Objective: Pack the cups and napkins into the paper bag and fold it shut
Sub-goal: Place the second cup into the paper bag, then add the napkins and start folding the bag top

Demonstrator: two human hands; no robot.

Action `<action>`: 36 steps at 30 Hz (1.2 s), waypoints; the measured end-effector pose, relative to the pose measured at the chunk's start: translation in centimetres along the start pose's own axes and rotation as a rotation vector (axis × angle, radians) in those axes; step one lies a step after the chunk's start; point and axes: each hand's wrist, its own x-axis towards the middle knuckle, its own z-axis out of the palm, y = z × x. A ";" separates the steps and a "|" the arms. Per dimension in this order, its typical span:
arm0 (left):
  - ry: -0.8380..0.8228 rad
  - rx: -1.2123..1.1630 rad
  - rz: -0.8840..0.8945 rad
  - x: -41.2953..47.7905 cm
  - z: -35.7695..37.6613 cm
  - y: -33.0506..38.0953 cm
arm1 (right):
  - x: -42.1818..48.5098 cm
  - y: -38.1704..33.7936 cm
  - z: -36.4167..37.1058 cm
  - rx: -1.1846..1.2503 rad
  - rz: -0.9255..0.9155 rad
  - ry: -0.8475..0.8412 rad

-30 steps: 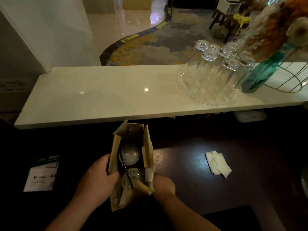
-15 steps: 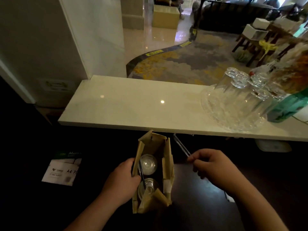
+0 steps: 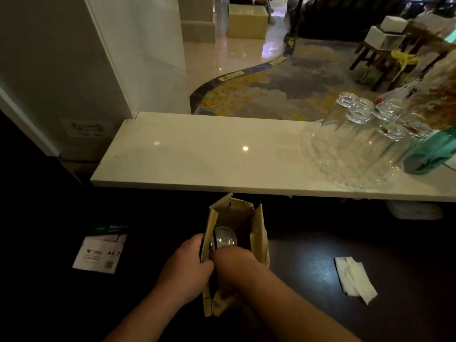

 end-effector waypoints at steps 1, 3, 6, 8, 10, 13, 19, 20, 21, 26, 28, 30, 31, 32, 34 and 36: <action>0.003 0.007 -0.008 0.0 0.1 0.0 | 0.1 0.1 -0.1 0.001 0.010 -0.010; 0.006 0.003 -0.022 0.1 0.2 0.1 | -0.5 0.0 -0.7 0.006 0.033 -0.002; -0.006 0.005 -0.036 0.2 0.2 0.3 | -3.2 0.4 -1.2 0.139 -0.040 0.337; -0.017 0.026 -0.044 0.2 0.4 0.5 | -5.9 2.3 -0.8 0.237 -0.092 0.696; -0.013 0.051 -0.059 0.1 0.7 0.8 | -8.2 6.4 0.4 0.321 -0.018 0.928; 0.010 0.084 -0.086 0.3 1.2 1.2 | -10.1 15.5 4.0 0.485 0.320 1.070; 0.003 0.114 -0.090 0.0 1.7 1.6 | -10.2 30.5 11.9 0.565 1.070 0.598; 0.006 0.118 -0.090 0.0 1.8 1.7 | -10.0 31.6 12.3 0.594 1.126 0.531; 0.008 0.115 -0.091 0.0 1.7 1.8 | -9.6 32.3 12.6 0.614 1.160 0.491; 0.010 0.110 -0.110 0.0 1.7 1.9 | -8.5 32.7 12.2 0.633 1.143 0.355; 0.011 0.104 -0.126 0.1 1.4 1.9 | -8.5 31.0 10.8 0.563 1.071 0.388; 0.013 0.089 -0.132 0.1 1.1 1.8 | -8.6 27.8 8.4 0.531 0.934 0.517; 0.015 0.076 -0.129 0.1 0.9 1.8 | -8.7 25.7 7.0 0.532 0.844 0.597; 0.018 0.063 -0.119 0.1 0.7 1.8 | -8.8 23.2 5.4 0.537 0.745 0.669; 0.030 0.034 -0.097 0.1 0.4 1.6 | -9.5 17.9 2.6 0.581 0.539 0.773; 0.032 0.007 -0.091 0.2 0.0 1.2 | -10.5 12.5 0.0 0.744 0.289 0.777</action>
